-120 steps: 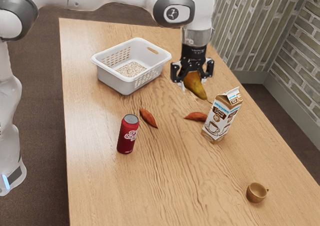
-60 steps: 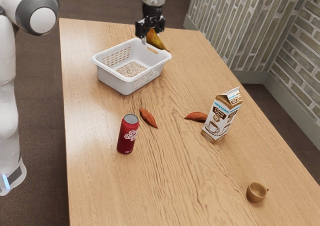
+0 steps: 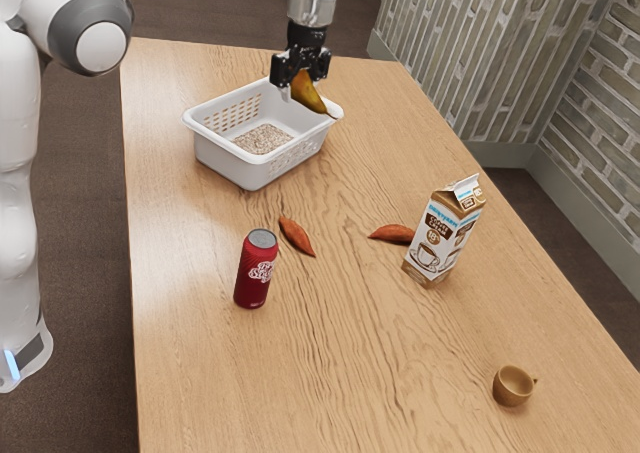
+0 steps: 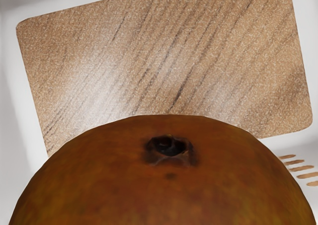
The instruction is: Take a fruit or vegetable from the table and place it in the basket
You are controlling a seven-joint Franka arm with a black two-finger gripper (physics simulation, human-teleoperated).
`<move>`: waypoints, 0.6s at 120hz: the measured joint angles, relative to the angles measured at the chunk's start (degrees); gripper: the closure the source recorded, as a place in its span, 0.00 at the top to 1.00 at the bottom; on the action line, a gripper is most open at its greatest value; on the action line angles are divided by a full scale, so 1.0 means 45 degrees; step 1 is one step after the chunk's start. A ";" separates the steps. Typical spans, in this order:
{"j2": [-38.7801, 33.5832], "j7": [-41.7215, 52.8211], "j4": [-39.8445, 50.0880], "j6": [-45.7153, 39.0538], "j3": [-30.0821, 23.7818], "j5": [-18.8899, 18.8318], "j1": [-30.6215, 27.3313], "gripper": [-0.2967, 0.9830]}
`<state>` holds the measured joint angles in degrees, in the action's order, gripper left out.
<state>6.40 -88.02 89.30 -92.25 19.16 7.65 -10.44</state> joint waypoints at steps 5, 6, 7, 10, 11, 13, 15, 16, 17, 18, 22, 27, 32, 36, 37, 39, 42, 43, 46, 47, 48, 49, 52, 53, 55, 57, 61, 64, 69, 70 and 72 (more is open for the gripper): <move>0.0073 0.0049 -0.0103 0.0006 0.0008 0.0003 -0.0206 0.43; 0.0090 0.0059 -0.0128 0.0007 0.0011 0.0004 -0.0254 0.43; 0.0104 0.0069 -0.0149 0.0008 0.0013 0.0005 -0.0302 0.43; 0.0144 0.0097 -0.0195 0.0012 0.0018 0.0007 -0.0444 0.43; 0.0161 0.0106 -0.0207 0.0012 0.0019 0.0009 -0.0492 0.43; 0.0194 0.0124 -0.0228 0.0015 0.0021 0.0012 -0.0584 0.43; 0.0235 0.0142 -0.0246 0.0017 0.0023 0.0015 -0.0670 0.43; 0.0256 0.0151 -0.0252 0.0017 0.0024 0.0016 -0.0707 0.43; 0.0279 0.0159 -0.0264 0.0018 0.0025 0.0019 -0.0742 0.43; 0.0299 0.0167 -0.0274 0.0018 0.0025 0.0021 -0.0771 0.43; 0.0393 0.0200 -0.0354 0.0020 0.0029 0.0024 -0.0849 0.43; 0.0496 0.0238 -0.0419 0.0022 0.0045 0.0029 -0.0871 0.43; 0.0623 0.0275 -0.0488 0.0020 0.0046 0.0047 -0.0947 0.43; 0.0709 0.0302 -0.0547 0.0019 0.0044 0.0060 -0.1091 0.43; 0.0724 0.0309 -0.0558 0.0018 0.0044 0.0062 -0.1129 0.43; 0.0748 0.0322 -0.0576 0.0018 0.0044 0.0068 -0.1207 0.43; 0.0772 0.0341 -0.0600 0.0017 0.0044 0.0076 -0.1318 0.43; 0.0778 0.0347 -0.0617 0.0017 0.0044 0.0079 -0.1354 0.43; 0.0791 0.0365 -0.0659 0.0016 0.0045 0.0085 -0.1456 0.43; 0.0794 0.0372 -0.0674 0.0016 0.0045 0.0086 -0.1486 0.43; 0.0796 0.0380 -0.0687 0.0015 0.0045 0.0088 -0.1512 0.43; 0.0798 0.0387 -0.0698 0.0015 0.0045 0.0090 -0.1535 0.43; 0.0802 0.0409 -0.0717 0.0015 0.0045 0.0094 -0.1584 0.43; 0.0804 0.0416 -0.0723 0.0014 0.0045 0.0095 -0.1594 0.43; 0.0808 0.0429 -0.0734 0.0014 0.0045 0.0097 -0.1609 0.43; 0.0814 0.0443 -0.0742 0.0014 0.0045 0.0099 -0.1622 0.43; 0.0822 0.0469 -0.0751 0.0013 0.0044 0.0102 -0.1660 0.43; 0.0819 0.0488 -0.0755 0.0013 0.0044 0.0101 -0.1684 0.43; 0.0815 0.0529 -0.0770 0.0012 0.0044 0.0098 -0.1720 0.43; 0.0817 0.0537 -0.0769 0.0010 0.0044 0.0098 -0.1726 0.44; 0.0828 0.0555 -0.0770 0.0001 0.0044 0.0097 -0.1738 0.46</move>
<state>10.13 -85.52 85.84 -92.24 19.36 8.08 -18.26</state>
